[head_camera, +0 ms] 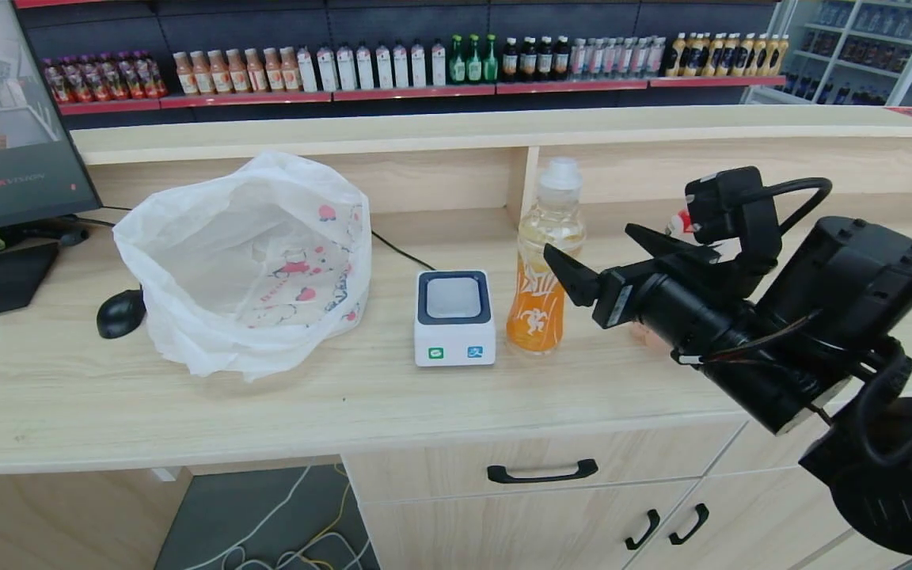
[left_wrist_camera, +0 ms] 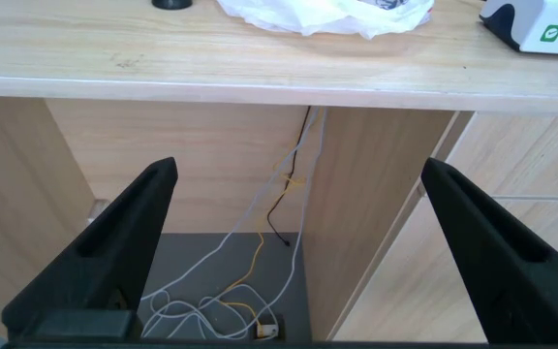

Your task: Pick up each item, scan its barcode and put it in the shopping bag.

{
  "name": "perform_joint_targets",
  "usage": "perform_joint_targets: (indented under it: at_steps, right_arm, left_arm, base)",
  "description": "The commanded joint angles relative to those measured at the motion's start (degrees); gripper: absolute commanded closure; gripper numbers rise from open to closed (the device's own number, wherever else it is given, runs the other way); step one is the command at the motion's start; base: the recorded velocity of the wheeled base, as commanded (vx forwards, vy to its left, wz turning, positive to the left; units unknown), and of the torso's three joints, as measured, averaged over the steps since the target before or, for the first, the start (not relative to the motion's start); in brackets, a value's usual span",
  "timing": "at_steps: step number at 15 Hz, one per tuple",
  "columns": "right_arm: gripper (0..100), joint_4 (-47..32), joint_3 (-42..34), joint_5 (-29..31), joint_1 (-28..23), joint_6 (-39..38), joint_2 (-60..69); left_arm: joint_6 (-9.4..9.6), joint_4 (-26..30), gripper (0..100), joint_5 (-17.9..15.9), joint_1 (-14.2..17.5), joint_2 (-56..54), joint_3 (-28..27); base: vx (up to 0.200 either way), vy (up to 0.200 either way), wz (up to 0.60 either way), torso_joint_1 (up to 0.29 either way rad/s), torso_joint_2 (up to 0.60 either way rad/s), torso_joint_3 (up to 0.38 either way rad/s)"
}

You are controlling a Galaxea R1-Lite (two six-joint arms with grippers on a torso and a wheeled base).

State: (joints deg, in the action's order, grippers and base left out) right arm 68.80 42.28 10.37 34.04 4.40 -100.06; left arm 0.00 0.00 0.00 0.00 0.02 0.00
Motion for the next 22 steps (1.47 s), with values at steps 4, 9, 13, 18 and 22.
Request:
perform_joint_targets:
  at_steps: [4,9,13,18,22]
  right_arm:
    - [0,1.5,0.3,4.1,0.9,0.2,-3.0]
    - [0,2.7,3.1,4.9,3.6,0.2,-6.6]
    - [0,5.0,5.4,8.6,3.6,0.9,-9.3]
    - [0,6.9,5.6,10.1,3.6,1.0,-10.9]
    - [0,7.0,7.9,11.1,3.6,1.8,-13.1]
  left_arm:
    - [0.0,0.0,0,0.0,0.0,0.0,0.0]
    - [0.0,0.0,0,0.0,0.0,0.0,0.0]
    - [0.0,0.0,0,0.0,0.0,0.0,0.0]
    - [0.0,0.0,0,0.0,0.0,0.0,0.0]
    - [0.0,0.0,0,0.0,0.0,0.0,0.0]
  base:
    - [0.0,0.0,0.0,0.0,0.0,0.0]
    - [0.0,0.0,0.0,0.0,0.0,0.0]
    - [0.0,0.0,0.0,0.0,0.0,0.0]
    - [0.0,0.0,0.0,0.0,0.0,0.0]
    - [0.0,0.0,0.0,0.0,0.0,0.0]
